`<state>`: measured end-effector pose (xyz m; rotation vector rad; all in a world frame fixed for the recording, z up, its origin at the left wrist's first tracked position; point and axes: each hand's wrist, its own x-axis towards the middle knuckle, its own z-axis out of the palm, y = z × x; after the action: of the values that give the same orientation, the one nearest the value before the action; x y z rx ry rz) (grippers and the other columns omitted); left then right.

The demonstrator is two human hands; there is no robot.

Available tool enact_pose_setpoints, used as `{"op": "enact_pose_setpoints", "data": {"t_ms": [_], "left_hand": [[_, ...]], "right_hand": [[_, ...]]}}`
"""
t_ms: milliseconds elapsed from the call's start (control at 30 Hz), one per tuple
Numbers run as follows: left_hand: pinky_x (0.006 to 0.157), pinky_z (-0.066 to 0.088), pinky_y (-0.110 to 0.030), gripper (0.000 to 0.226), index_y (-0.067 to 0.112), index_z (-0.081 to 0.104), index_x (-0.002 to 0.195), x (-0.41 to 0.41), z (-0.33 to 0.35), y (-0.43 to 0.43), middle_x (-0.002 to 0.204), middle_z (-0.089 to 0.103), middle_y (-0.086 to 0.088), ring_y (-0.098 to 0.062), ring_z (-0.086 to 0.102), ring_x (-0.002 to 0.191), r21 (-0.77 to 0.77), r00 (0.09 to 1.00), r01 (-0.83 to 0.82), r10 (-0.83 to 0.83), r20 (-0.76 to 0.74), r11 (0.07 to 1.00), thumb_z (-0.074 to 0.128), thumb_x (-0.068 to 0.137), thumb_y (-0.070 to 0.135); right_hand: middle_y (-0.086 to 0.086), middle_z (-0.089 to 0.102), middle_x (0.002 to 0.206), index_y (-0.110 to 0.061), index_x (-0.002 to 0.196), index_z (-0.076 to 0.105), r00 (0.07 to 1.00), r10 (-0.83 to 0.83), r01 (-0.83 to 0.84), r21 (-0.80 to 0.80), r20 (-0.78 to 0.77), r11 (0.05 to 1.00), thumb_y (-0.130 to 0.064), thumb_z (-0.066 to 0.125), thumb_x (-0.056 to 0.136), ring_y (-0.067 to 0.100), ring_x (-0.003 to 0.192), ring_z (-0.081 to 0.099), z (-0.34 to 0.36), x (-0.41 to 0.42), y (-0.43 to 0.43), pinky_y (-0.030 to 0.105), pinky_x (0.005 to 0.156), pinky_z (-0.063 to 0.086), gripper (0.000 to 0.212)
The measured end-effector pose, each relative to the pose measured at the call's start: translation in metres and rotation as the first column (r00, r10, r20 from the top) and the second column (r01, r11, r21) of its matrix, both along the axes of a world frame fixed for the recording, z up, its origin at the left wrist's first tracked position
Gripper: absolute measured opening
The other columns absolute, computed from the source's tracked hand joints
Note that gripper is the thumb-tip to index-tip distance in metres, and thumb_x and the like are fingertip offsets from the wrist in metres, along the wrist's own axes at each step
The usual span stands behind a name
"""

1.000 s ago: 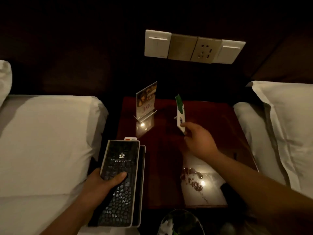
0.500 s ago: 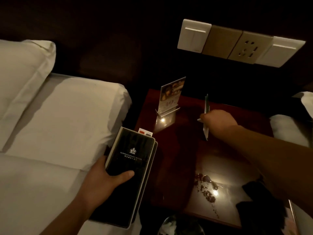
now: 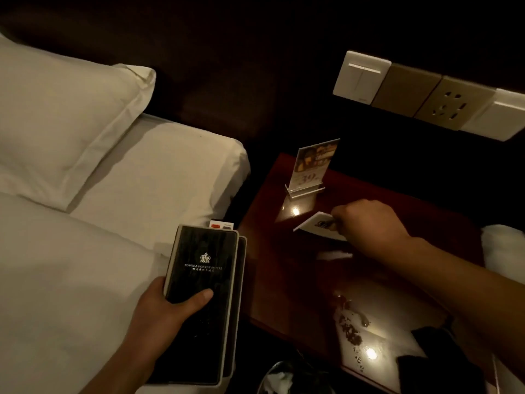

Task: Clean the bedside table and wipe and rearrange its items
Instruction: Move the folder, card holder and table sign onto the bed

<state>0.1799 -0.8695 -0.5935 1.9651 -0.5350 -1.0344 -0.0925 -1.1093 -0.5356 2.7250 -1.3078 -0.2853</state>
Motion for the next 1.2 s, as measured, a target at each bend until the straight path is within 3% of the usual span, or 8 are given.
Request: {"op": "enact_pose_setpoints", "data": {"t_ms": [100, 300, 500, 600, 767, 1000, 1200], "left_hand": [[0.066, 0.057, -0.032, 0.064, 0.024, 0.067, 0.103, 0.007, 0.007, 0.022, 0.091, 0.077, 0.001, -0.015, 0.075, 0.078, 0.006, 0.997, -0.073, 0.073, 0.012, 0.997, 0.087, 0.048, 0.051], [0.069, 0.056, -0.033, 0.046, 0.023, 0.067, 0.104, 0.037, 0.016, 0.083, 0.095, 0.076, 0.001, -0.02, 0.073, 0.084, 0.0, 0.962, -0.273, 0.273, 0.019, 0.962, 0.089, 0.065, 0.033], [0.063, 0.055, -0.032, 0.039, 0.026, 0.065, 0.098, 0.082, 0.01, 0.158, 0.092, 0.075, 0.001, -0.019, 0.073, 0.08, 0.0, 0.902, -0.43, 0.429, 0.057, 0.903, 0.088, 0.067, 0.035], [0.064, 0.057, -0.034, 0.041, 0.025, 0.067, 0.101, 0.102, 0.006, 0.203, 0.092, 0.076, 0.0, -0.021, 0.074, 0.08, 0.009, 0.865, -0.5, 0.499, 0.054, 0.866, 0.087, 0.068, 0.037], [0.06, 0.056, -0.031, 0.039, 0.024, 0.068, 0.098, 0.139, 0.004, 0.284, 0.09, 0.076, 0.002, -0.02, 0.075, 0.076, 0.022, 0.789, -0.614, 0.613, 0.048, 0.789, 0.087, 0.067, 0.039], [0.057, 0.055, -0.032, 0.034, 0.024, 0.069, 0.092, 0.202, 0.011, 0.41, 0.084, 0.076, 0.001, -0.021, 0.075, 0.071, 0.04, 0.653, -0.757, 0.757, 0.027, 0.652, 0.087, 0.067, 0.039], [0.065, 0.057, -0.037, 0.037, 0.02, 0.067, 0.092, 0.262, 0.016, 0.513, 0.09, 0.075, -0.002, -0.026, 0.074, 0.077, 0.042, 0.559, -0.829, 0.828, 0.032, 0.558, 0.087, 0.067, 0.039]], "right_hand": [[0.002, 0.072, 0.094, -0.023, 0.1, 0.065, 0.995, 0.032, -0.038, 0.058, 0.098, 0.998, -0.04, 0.063, 0.089, 0.017, 0.075, 0.066, 0.009, 0.026, 0.013, 0.023, 0.049, 0.035, 0.02], [0.0, 0.071, 0.095, -0.027, 0.08, 0.056, 0.969, 0.067, -0.115, 0.194, 0.236, 0.974, -0.045, 0.059, 0.09, 0.016, 0.074, 0.064, 0.02, 0.098, 0.053, 0.034, 0.057, 0.053, 0.021], [-0.003, 0.073, 0.088, -0.026, 0.069, 0.048, 0.944, 0.233, -0.276, 0.169, 0.233, 0.946, -0.047, 0.059, 0.09, 0.014, 0.066, 0.063, 0.007, 0.181, 0.104, 0.027, 0.046, 0.04, 0.031], [0.0, 0.072, 0.086, -0.02, 0.072, 0.054, 0.929, 0.288, -0.329, 0.166, 0.231, 0.93, -0.048, 0.058, 0.09, 0.019, 0.067, 0.064, 0.002, 0.227, 0.136, 0.031, 0.049, 0.047, 0.034], [0.002, 0.066, 0.075, -0.022, 0.078, 0.055, 0.886, 0.408, -0.445, 0.159, 0.221, 0.881, -0.046, 0.055, 0.092, 0.024, 0.062, 0.055, 0.001, 0.305, 0.206, 0.028, 0.046, 0.033, 0.028], [-0.006, 0.045, 0.062, -0.021, 0.086, 0.055, 0.821, 0.519, -0.563, 0.185, 0.237, 0.806, -0.039, 0.053, 0.094, 0.012, 0.051, 0.042, 0.004, 0.417, 0.314, 0.026, 0.043, 0.025, 0.02], [0.002, 0.068, 0.085, -0.021, 0.096, 0.059, 0.746, 0.624, -0.663, 0.181, 0.231, 0.726, -0.039, 0.056, 0.092, 0.011, 0.05, 0.039, 0.007, 0.51, 0.409, 0.024, 0.043, 0.025, 0.019]]}}
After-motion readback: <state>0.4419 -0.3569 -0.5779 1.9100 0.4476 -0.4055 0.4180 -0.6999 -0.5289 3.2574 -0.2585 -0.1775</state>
